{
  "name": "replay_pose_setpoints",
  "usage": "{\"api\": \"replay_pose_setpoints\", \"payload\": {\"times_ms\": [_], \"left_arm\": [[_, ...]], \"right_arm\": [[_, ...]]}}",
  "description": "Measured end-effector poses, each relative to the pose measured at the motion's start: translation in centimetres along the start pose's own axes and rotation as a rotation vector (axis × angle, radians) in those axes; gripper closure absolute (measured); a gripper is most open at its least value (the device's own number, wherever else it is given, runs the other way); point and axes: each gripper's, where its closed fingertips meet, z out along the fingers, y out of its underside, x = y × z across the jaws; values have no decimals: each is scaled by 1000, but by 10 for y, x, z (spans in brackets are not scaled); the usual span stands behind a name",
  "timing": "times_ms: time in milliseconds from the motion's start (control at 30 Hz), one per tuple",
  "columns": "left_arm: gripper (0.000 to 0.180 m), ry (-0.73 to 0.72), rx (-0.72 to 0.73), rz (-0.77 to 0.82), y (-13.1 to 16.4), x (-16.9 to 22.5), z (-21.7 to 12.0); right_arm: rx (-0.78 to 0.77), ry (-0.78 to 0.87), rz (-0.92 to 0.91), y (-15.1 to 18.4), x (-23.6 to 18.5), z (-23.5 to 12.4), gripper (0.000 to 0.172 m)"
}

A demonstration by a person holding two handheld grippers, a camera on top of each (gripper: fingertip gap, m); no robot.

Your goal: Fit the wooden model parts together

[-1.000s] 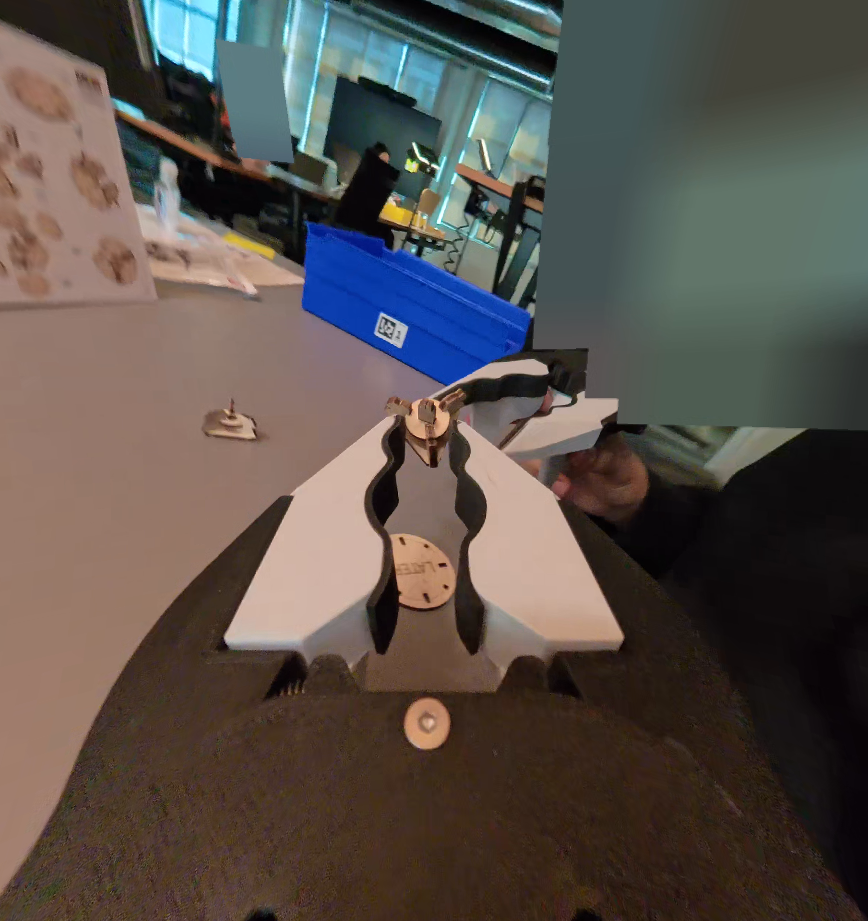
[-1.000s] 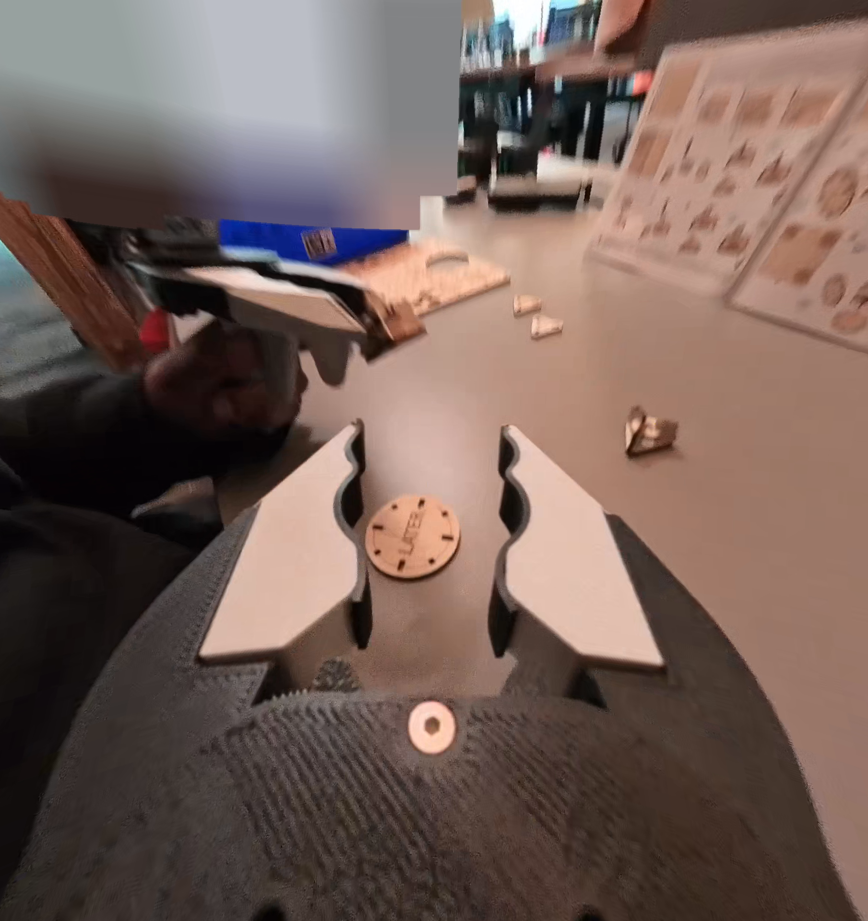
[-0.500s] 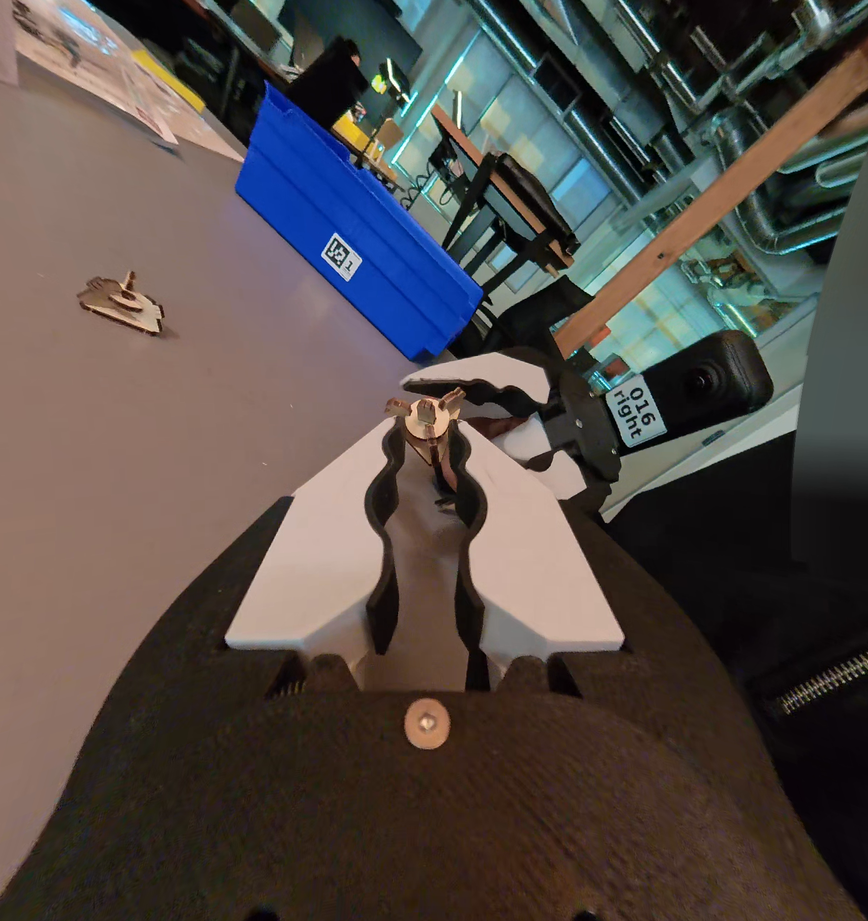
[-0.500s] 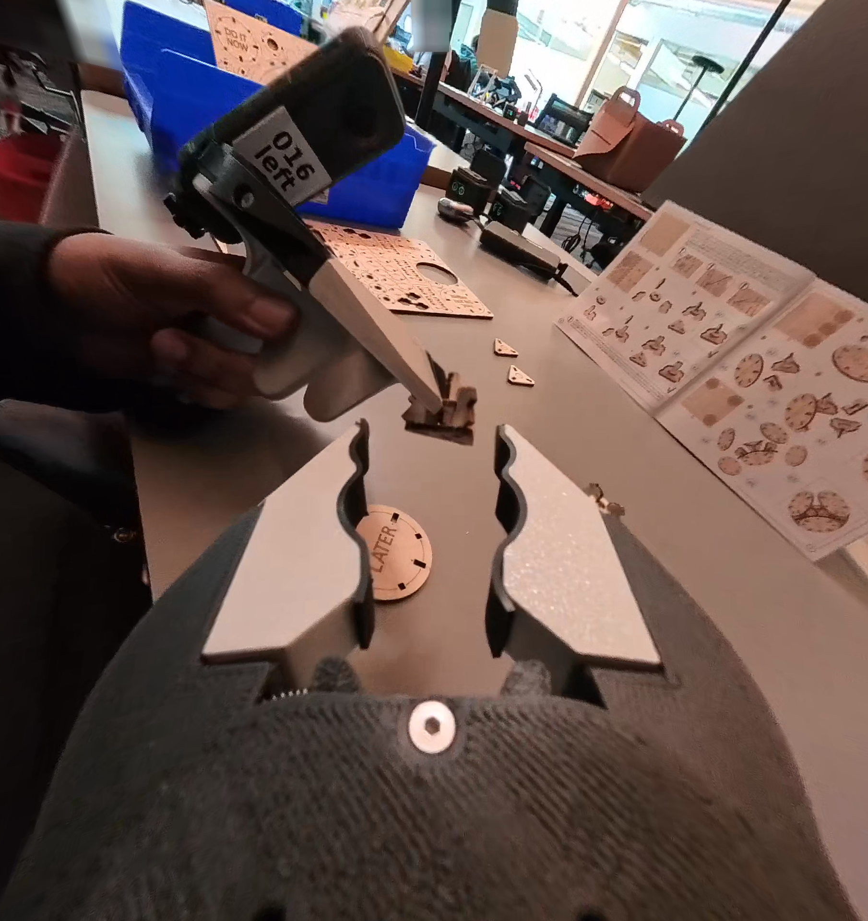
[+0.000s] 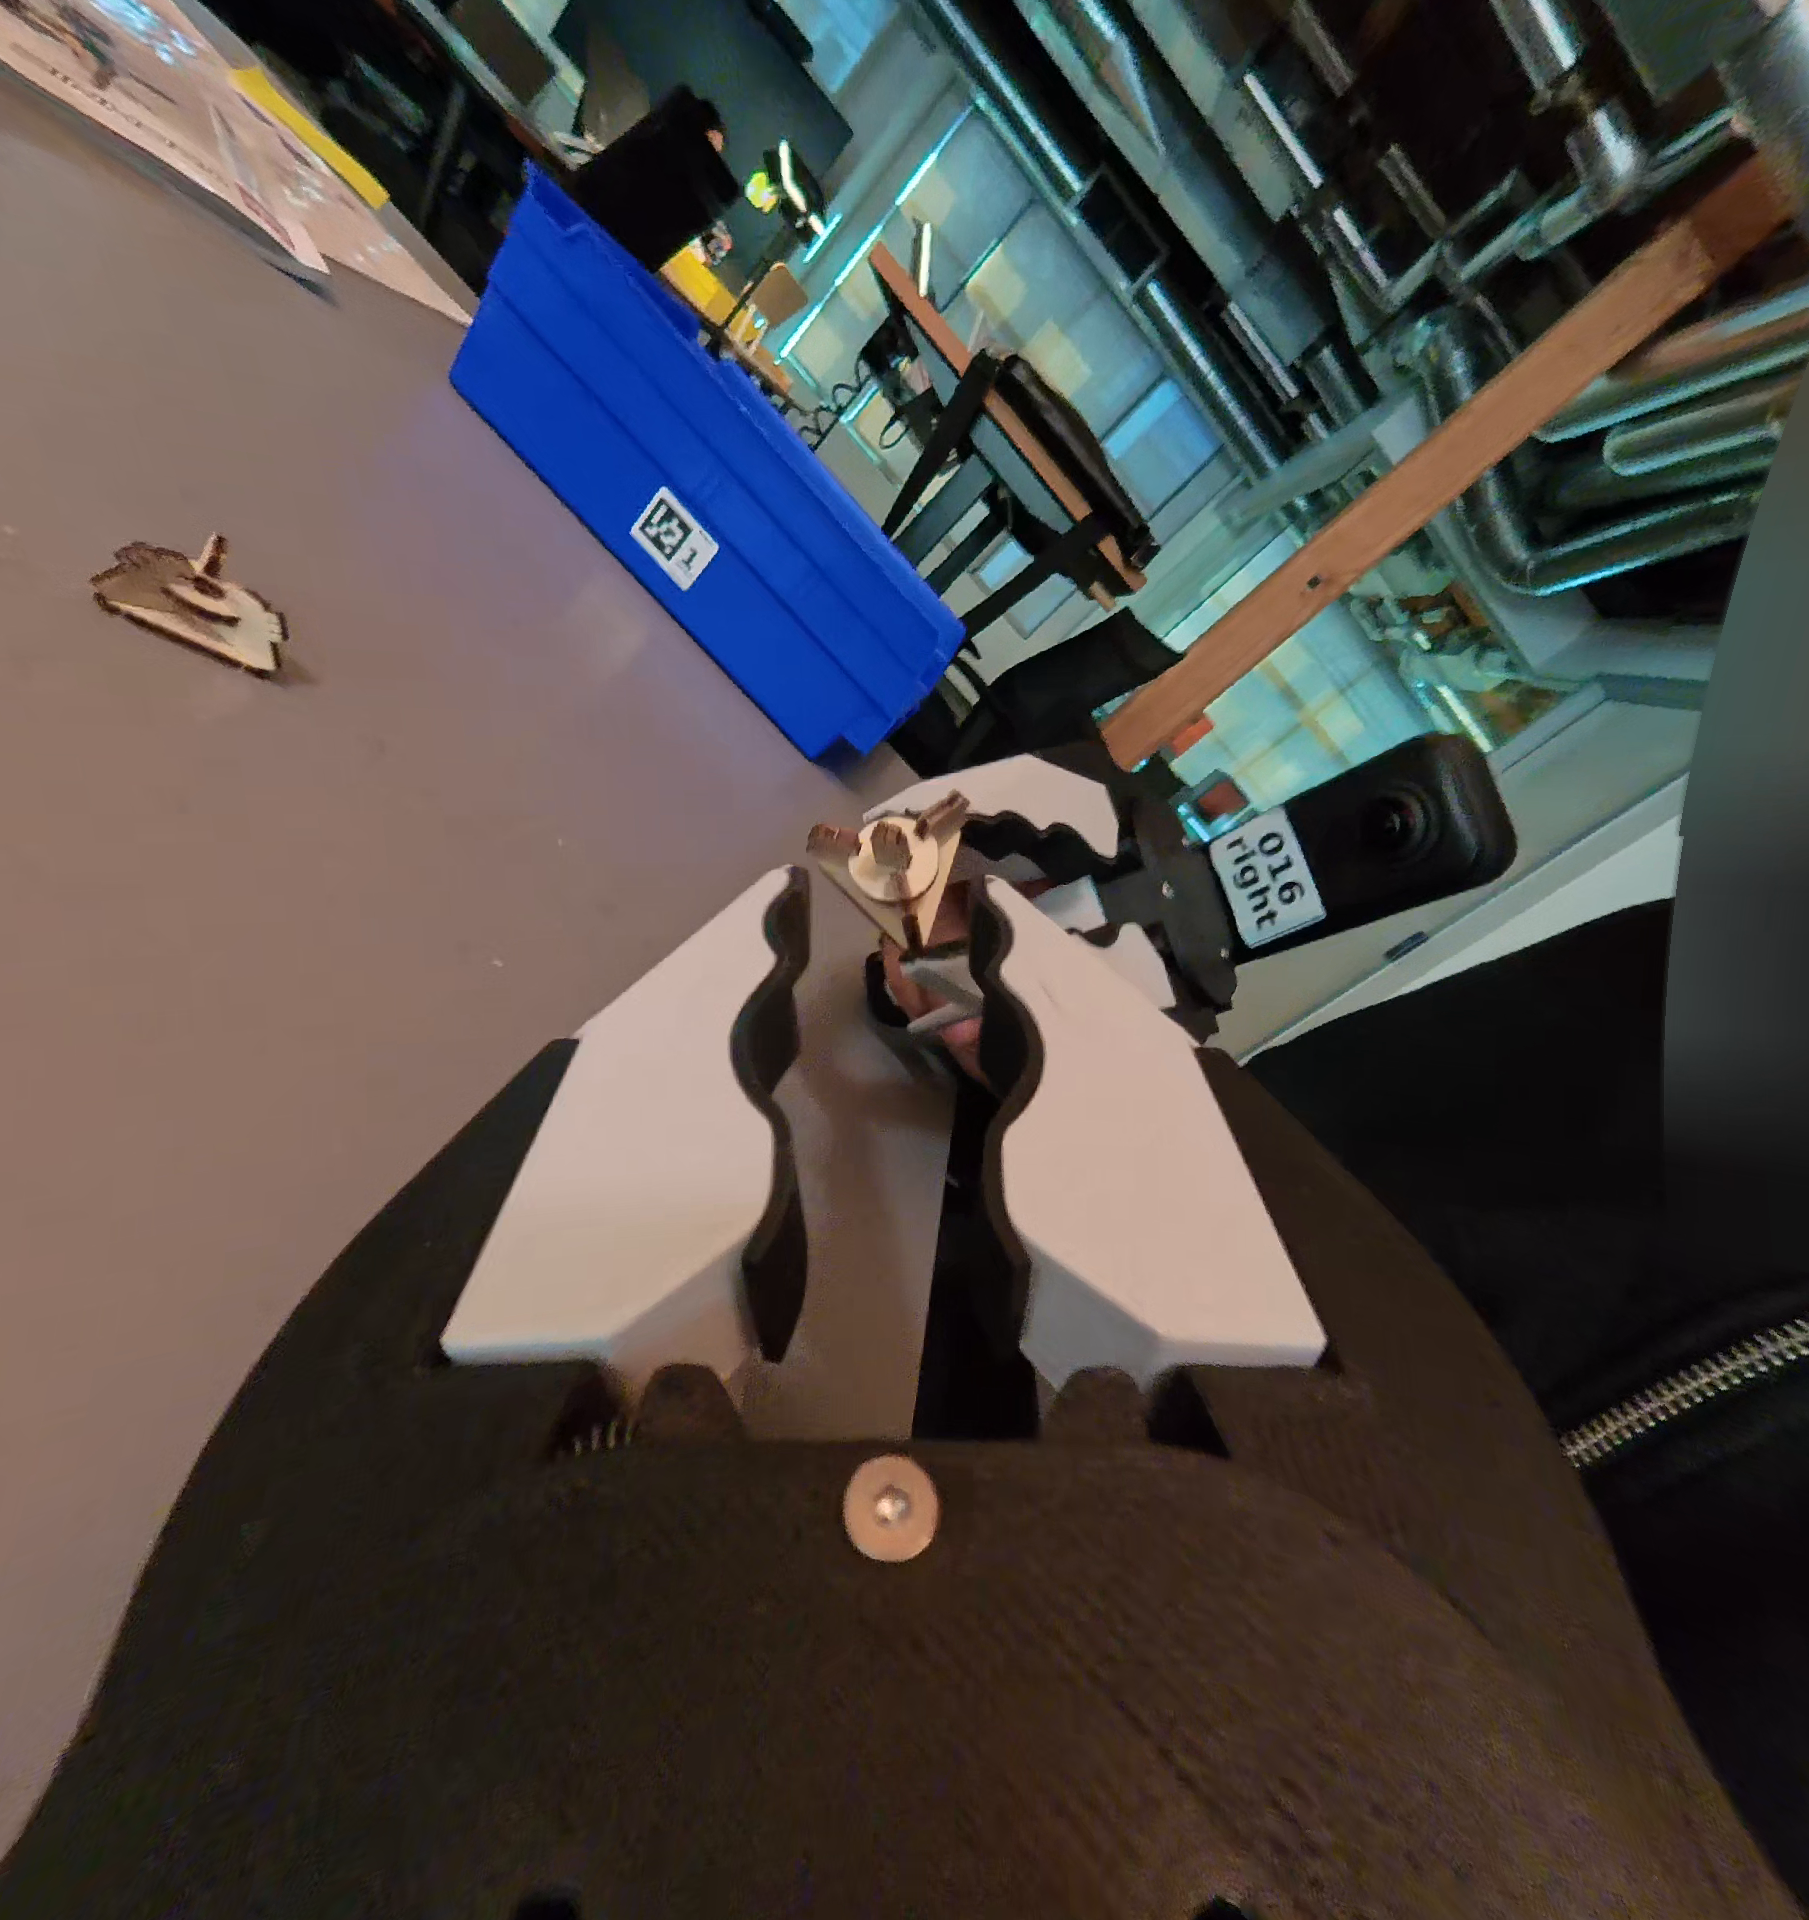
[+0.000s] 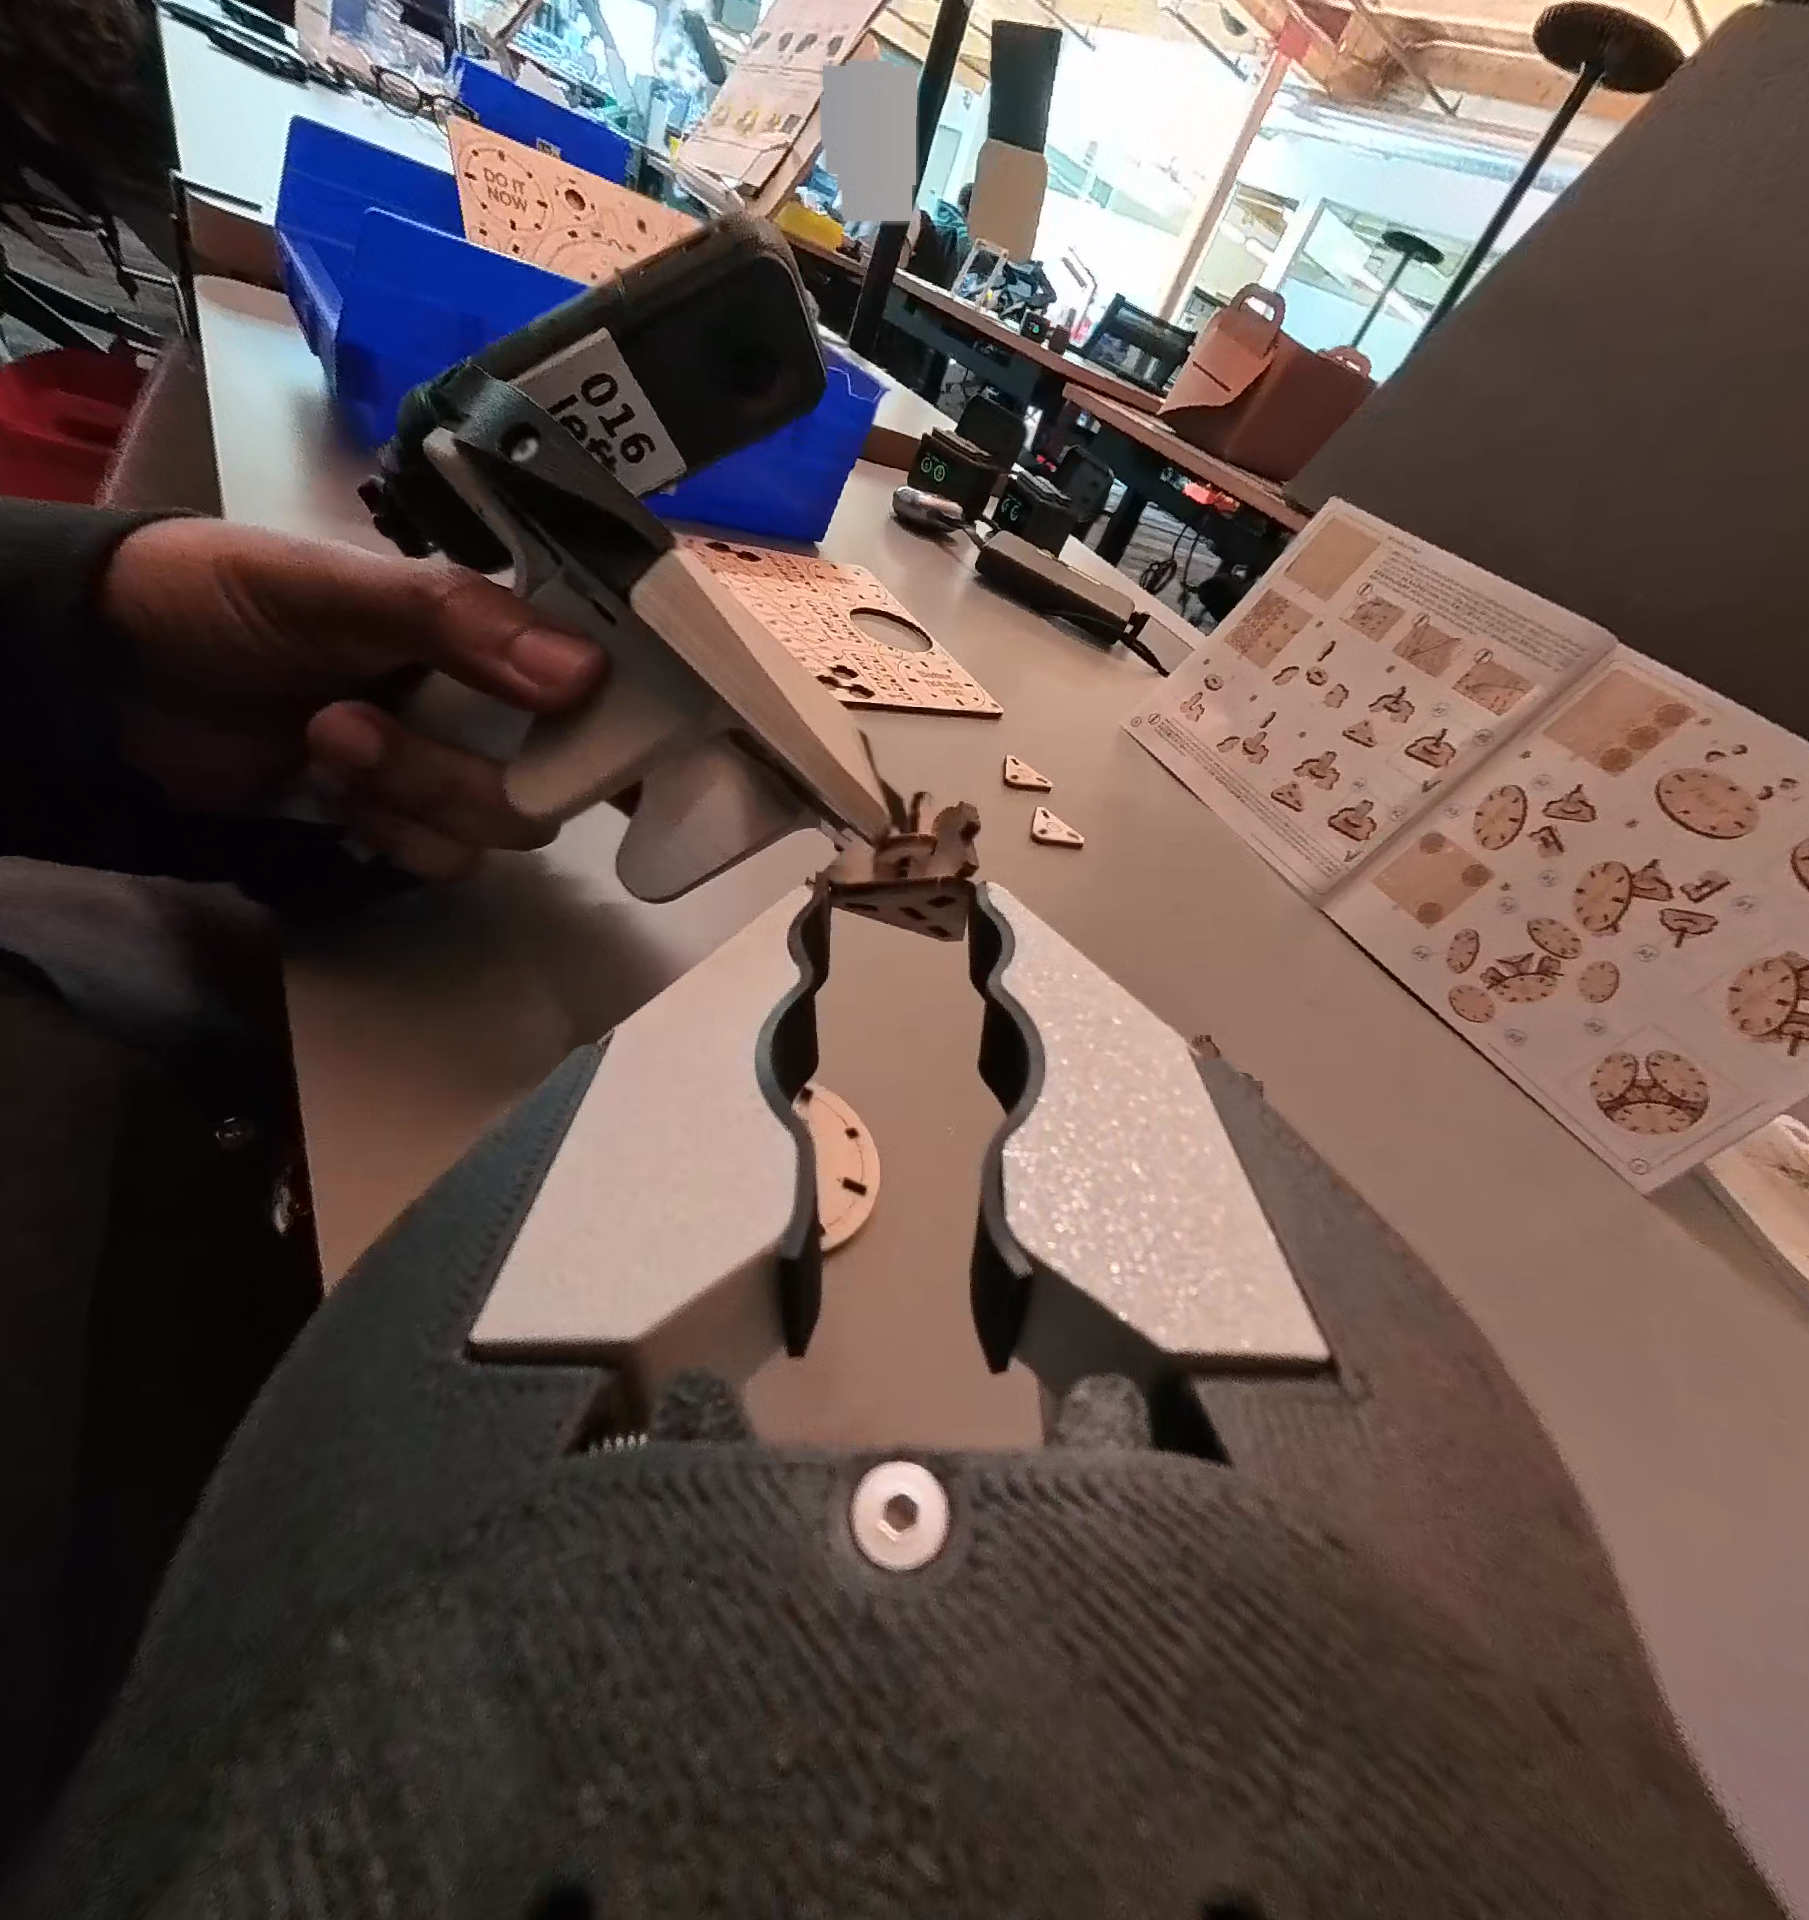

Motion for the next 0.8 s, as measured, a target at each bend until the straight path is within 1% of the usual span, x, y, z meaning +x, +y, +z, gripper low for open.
{"api": "replay_pose_setpoints", "payload": {"times_ms": [67, 133, 200, 267, 367, 433, 567, 633, 800], "left_arm": [[145, -49, -47, 37, 6, -5, -1], [141, -140, -132, 124, 17, -12, -2], [130, -259, -247, 256, 30, -21, -2], [120, -386, -368, 419, 43, -34, -3], [115, -483, -485, 578, 54, -44, 0], [113, -548, -550, 614, 58, -55, 0], [113, -567, -649, 632, 70, -63, 3], [127, -544, -653, 620, 73, -59, 5], [127, -551, -638, 620, 72, -59, 4]], "right_arm": [[-37, 10, 4, 7, 7, -6, 147], [-122, 12, 4, 23, 14, -13, 147], [-235, -15, 25, 45, 17, -22, 147], [-314, -55, 71, 62, 14, -30, 147], [-345, -98, 130, 67, 9, -38, 147], [-368, -122, 143, 71, 5, -41, 147], [-466, -141, 119, 87, -1, -47, 147], [-482, -120, 110, 91, 1, -50, 147], [-535, -110, 131, 101, 3, -63, 147]]}}
